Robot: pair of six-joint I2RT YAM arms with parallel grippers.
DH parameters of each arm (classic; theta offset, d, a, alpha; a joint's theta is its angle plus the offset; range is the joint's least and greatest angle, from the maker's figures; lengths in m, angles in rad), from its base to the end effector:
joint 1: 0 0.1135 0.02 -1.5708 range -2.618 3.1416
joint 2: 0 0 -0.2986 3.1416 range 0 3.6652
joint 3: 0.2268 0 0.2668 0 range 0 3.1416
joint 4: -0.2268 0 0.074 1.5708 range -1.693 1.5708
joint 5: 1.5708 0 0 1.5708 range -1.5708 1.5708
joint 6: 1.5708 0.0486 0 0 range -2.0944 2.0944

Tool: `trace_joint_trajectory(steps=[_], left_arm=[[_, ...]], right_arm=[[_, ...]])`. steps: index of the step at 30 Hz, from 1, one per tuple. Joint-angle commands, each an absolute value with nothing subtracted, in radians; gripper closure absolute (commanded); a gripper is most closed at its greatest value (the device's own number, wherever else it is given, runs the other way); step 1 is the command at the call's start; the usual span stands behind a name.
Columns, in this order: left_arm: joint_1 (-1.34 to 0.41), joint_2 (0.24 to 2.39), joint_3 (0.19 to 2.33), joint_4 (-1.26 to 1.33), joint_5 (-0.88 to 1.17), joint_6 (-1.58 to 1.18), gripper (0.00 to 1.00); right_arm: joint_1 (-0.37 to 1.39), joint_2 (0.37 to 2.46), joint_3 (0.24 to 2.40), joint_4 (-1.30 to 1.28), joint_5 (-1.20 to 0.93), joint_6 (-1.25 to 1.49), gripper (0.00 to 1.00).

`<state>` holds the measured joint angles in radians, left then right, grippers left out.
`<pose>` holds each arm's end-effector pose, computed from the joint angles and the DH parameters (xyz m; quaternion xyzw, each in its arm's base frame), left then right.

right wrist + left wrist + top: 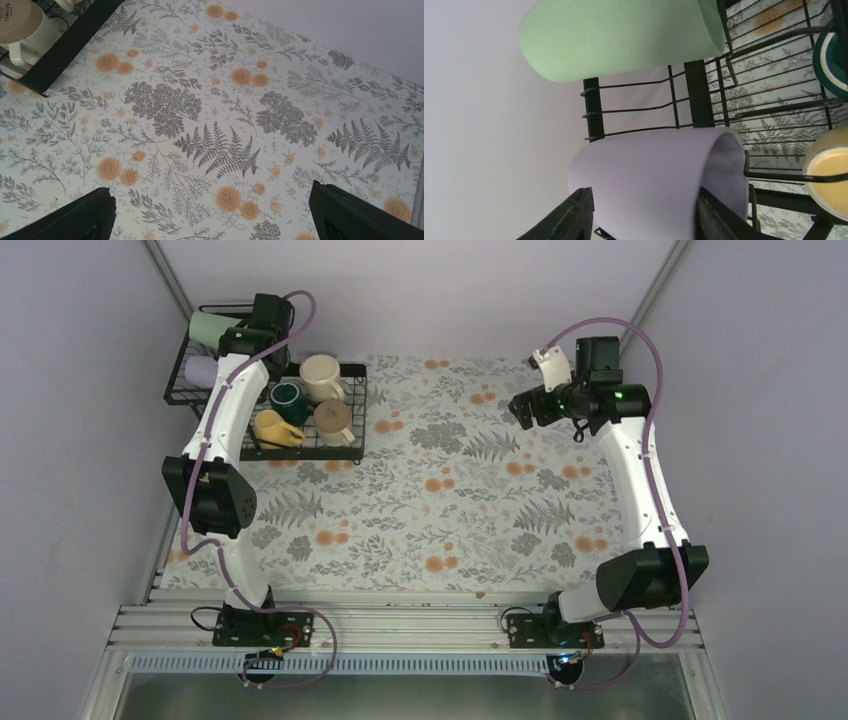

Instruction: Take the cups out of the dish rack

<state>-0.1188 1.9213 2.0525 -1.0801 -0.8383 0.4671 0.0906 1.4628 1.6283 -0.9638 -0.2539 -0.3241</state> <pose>0.4357 -0.0156 0.4009 0.1319 0.8685 0.4300 0.2081 0.3164 0.0410 0.4257 -0.2358 0.8894 0.0730 0.3848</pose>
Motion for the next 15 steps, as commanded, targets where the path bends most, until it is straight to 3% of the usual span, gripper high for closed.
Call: trace_joint_trajectory(steps=[1,10,15], left_arm=[[-0.120,1.930,2.122,-1.112,-0.852,0.468,0.55],[-0.120,1.906,2.114,-1.114,-0.852,0.479,0.71],[-0.118,1.901,2.107,-1.113,-0.869,0.474,0.91]], right_arm=[[0.096,1.441,1.622,-0.956,-0.283,-0.342,0.00],[0.096,1.431,1.635,-0.971,-0.297,-0.349,0.00],[0.096,1.420,1.635,-0.975,-0.300,-0.348,0.00]])
